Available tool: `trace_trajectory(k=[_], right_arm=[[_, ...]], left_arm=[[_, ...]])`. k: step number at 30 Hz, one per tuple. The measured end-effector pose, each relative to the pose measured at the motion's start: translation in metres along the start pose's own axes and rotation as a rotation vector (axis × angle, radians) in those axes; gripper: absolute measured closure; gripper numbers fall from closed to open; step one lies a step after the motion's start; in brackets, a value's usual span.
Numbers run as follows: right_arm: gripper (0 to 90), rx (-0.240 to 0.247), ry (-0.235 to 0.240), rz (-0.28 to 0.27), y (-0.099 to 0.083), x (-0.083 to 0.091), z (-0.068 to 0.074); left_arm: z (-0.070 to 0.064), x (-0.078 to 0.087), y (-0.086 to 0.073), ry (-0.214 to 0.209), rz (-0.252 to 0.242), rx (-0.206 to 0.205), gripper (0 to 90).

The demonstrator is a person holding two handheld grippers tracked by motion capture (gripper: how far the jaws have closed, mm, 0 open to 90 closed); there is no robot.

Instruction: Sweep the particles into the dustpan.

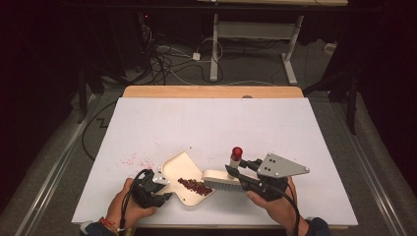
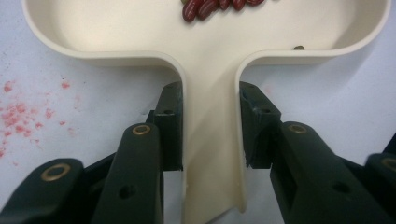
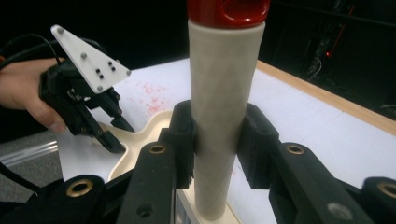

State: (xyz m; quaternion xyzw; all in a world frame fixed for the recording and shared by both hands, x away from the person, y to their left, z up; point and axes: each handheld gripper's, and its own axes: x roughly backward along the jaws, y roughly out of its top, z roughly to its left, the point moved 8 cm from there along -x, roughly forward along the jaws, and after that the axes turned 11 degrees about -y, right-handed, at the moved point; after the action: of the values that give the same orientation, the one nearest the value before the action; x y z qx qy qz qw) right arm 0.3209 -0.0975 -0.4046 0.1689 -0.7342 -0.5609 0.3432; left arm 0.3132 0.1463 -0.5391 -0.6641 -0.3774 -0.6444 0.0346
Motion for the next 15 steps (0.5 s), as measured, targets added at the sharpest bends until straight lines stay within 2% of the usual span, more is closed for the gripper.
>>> trace_trajectory(k=[4,8,12,15], right_arm=[[69.7,-0.029,-0.013,-0.049,0.006,0.007,-0.007],[69.7,-0.044,-0.069,-0.083,0.009,0.011,-0.019],[69.6,-0.018,-0.157,-0.066,0.000,0.005,-0.026],[69.6,0.006,-0.155,-0.027,-0.009,-0.002,-0.019]], left_arm=[[0.000,0.000,0.000,-0.001,-0.004,0.004,63.3],[0.000,0.000,0.000,-0.001,-0.007,0.007,63.3],[0.000,-0.001,0.000,-0.001,-0.011,0.012,63.3],[0.000,-0.001,0.000,0.000,-0.017,0.022,63.3]])
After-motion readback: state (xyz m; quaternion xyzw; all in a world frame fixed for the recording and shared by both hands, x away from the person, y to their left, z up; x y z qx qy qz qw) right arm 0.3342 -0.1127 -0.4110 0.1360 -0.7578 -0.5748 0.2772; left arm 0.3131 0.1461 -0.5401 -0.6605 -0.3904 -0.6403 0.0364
